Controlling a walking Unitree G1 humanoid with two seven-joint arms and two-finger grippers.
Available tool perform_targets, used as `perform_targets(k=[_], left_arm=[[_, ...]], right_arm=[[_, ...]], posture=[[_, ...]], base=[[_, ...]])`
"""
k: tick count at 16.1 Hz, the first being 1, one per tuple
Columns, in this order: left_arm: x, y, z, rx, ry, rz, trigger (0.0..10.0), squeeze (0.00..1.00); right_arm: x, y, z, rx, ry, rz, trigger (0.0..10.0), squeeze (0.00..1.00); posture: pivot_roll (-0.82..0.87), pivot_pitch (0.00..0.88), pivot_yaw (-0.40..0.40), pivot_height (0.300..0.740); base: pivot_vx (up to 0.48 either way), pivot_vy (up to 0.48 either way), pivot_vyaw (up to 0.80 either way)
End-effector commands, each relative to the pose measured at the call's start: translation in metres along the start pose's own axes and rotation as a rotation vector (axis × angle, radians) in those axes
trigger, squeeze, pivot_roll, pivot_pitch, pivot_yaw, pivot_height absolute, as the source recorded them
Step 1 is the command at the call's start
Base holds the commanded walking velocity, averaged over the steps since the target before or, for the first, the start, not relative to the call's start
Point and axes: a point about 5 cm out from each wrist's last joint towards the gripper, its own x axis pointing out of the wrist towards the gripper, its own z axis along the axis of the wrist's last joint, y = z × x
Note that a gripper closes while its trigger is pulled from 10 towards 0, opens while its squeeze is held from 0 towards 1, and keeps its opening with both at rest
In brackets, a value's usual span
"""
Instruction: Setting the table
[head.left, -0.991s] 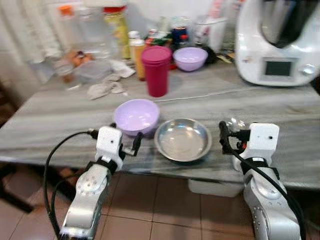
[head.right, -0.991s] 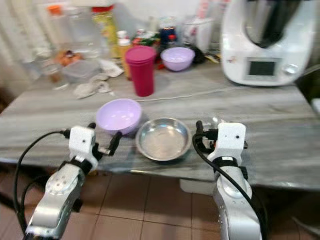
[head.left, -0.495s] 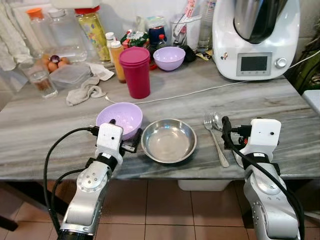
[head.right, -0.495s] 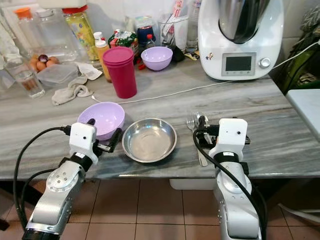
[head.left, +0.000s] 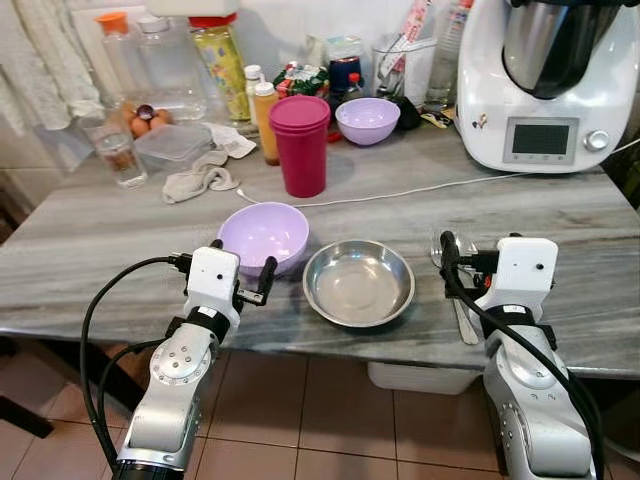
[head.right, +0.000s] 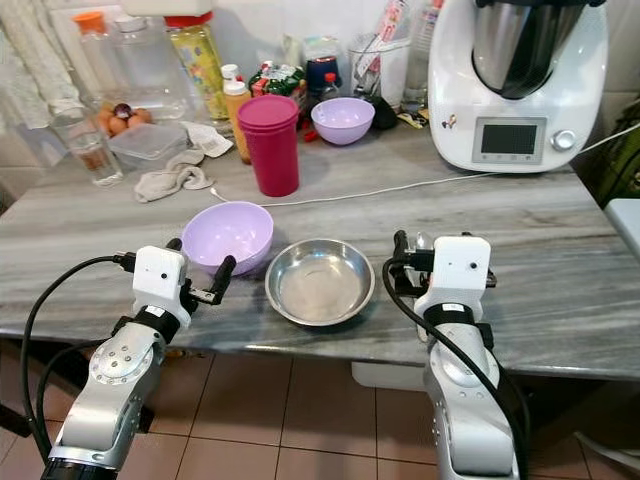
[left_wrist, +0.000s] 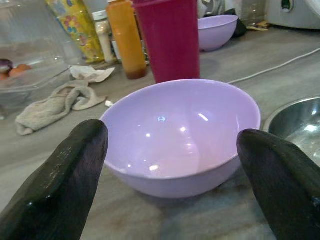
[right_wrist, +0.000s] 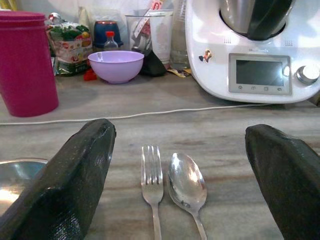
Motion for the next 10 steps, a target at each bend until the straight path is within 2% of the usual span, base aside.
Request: perform_targets(k=[1, 5, 10], left_arm=[[-0.0019, 0.004, -0.0033, 0.015, 0.026, 0.017, 10.0, 0.0], [-0.0016, 0.0028, -0.0048, 0.021, 0.037, 0.022, 10.0, 0.0], [-0.0014, 0.0023, -0.0053, 0.026, 0.039, 0.021, 10.0, 0.0]], right_arm=[[0.0003, 0.0018, 0.0003, 0.001, -0.003, 0.001, 10.0, 0.0], [0.0028, 0.0004, 0.0001, 0.001, -0.002, -0.001, 10.0, 0.0], [0.0046, 0.0003, -0.0009, 0.006, -0.002, -0.003, 10.0, 0.0]], posture=[[-0.18, 0.01, 0.098, 0.74], [-0.18, 0.005, 0.099, 0.74], [-0.18, 0.0, 0.1, 0.74]], base=[[-0.259, 0.0, 0.0], [-0.338, 0.0, 0.0], [-0.48, 0.0, 0.0]])
